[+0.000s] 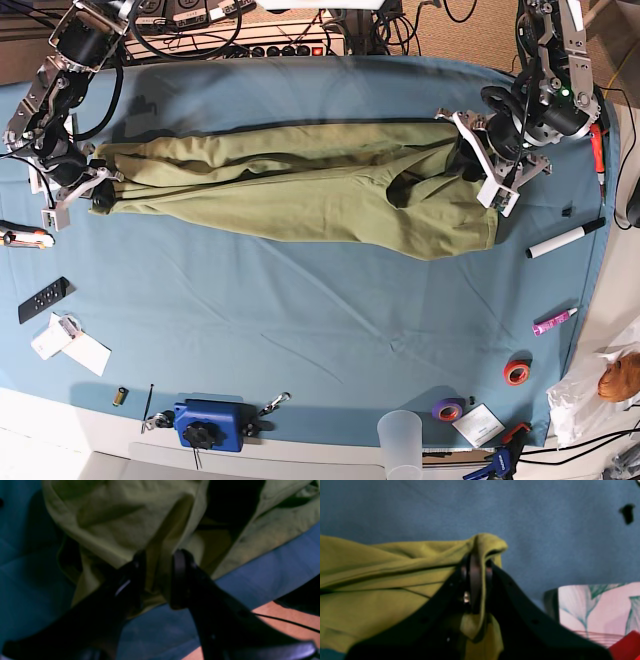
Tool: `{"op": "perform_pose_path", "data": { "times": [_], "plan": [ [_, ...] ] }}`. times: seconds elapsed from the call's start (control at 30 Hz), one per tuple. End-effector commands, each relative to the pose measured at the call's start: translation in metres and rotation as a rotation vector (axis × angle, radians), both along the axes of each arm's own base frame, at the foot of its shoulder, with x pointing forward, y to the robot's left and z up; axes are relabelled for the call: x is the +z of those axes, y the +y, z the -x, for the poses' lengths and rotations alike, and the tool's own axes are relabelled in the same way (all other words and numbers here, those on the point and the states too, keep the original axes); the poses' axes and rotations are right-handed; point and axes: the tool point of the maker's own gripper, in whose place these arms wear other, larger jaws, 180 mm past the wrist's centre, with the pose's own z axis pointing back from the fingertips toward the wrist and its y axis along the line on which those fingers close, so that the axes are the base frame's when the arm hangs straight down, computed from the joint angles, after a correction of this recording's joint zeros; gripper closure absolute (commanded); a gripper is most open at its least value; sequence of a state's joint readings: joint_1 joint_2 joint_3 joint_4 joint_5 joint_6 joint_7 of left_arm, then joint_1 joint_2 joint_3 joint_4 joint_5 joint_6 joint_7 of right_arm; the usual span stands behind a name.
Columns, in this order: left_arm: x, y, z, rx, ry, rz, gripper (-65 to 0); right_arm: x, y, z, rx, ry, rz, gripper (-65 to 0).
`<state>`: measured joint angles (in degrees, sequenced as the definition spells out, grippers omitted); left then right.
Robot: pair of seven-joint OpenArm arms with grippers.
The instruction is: Layout the t-shirt on the table in an organized manner, then fold the t-shirt properly
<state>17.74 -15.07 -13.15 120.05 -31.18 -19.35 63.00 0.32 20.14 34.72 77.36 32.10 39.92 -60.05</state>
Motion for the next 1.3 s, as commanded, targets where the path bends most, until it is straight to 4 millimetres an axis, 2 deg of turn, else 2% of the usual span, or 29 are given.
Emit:
{"op": "perform_pose_path", "data": {
  "times": [0.0,0.03,0.1,0.13,0.27,0.4,0.63,0.7,0.8,0.9,1.03,1.17,1.27],
  "plan": [
    [0.009,-0.003,-0.004,-0.009,-0.033,0.023,-17.5,0.014,-0.007,-0.006,0.005,-0.029,0.014,0.0],
    [0.01,-0.005,-0.004,-0.008,-0.034,0.035,-17.5,0.013,-0.004,-0.005,0.009,-0.021,0.0,-0.3],
    [0.014,-0.008,-0.005,-0.002,-0.037,0.061,-17.5,0.012,0.0,-0.003,0.018,-0.004,-0.026,-9.8],
    [0.016,-0.008,-0.006,0.006,-0.038,0.063,-17.5,0.012,0.002,-0.002,0.022,0.002,-0.035,-12.5],
    [0.04,-0.011,-0.007,-0.016,-0.104,0.038,-17.5,0.012,0.004,0.002,0.035,0.028,-0.057,-13.0],
    [0.086,-0.015,-0.012,-0.025,-0.267,0.034,-17.5,0.017,0.0,0.003,0.042,0.031,-0.06,-13.0],
    [0.102,-0.014,-0.021,-0.005,-0.361,0.054,-17.4,0.017,0.0,0.004,0.046,0.041,-0.06,-13.0],
    [0.094,-0.011,-0.029,0.028,-0.352,0.083,-17.4,0.022,0.005,0.0,0.052,0.008,-0.096,-13.0],
    [0.065,-0.001,-0.043,0.093,-0.276,0.117,-17.4,0.034,0.016,-0.008,0.064,-0.061,-0.174,-13.0],
    [0.043,-0.005,-0.058,0.128,-0.222,0.207,-17.4,0.044,0.018,-0.011,0.056,-0.112,-0.222,-13.0],
    [0.01,-0.031,-0.064,0.055,-0.126,0.274,-17.4,0.052,0.002,-0.008,0.006,-0.14,-0.223,-13.0],
    [-0.027,-0.057,-0.052,-0.004,0.001,0.274,-17.4,0.063,-0.024,0.0,-0.08,-0.188,-0.217,-13.0],
    [-0.039,-0.065,-0.042,-0.046,0.054,0.234,-17.4,0.072,-0.045,0.01,-0.149,-0.221,-0.213,-13.0]
  ]
}}
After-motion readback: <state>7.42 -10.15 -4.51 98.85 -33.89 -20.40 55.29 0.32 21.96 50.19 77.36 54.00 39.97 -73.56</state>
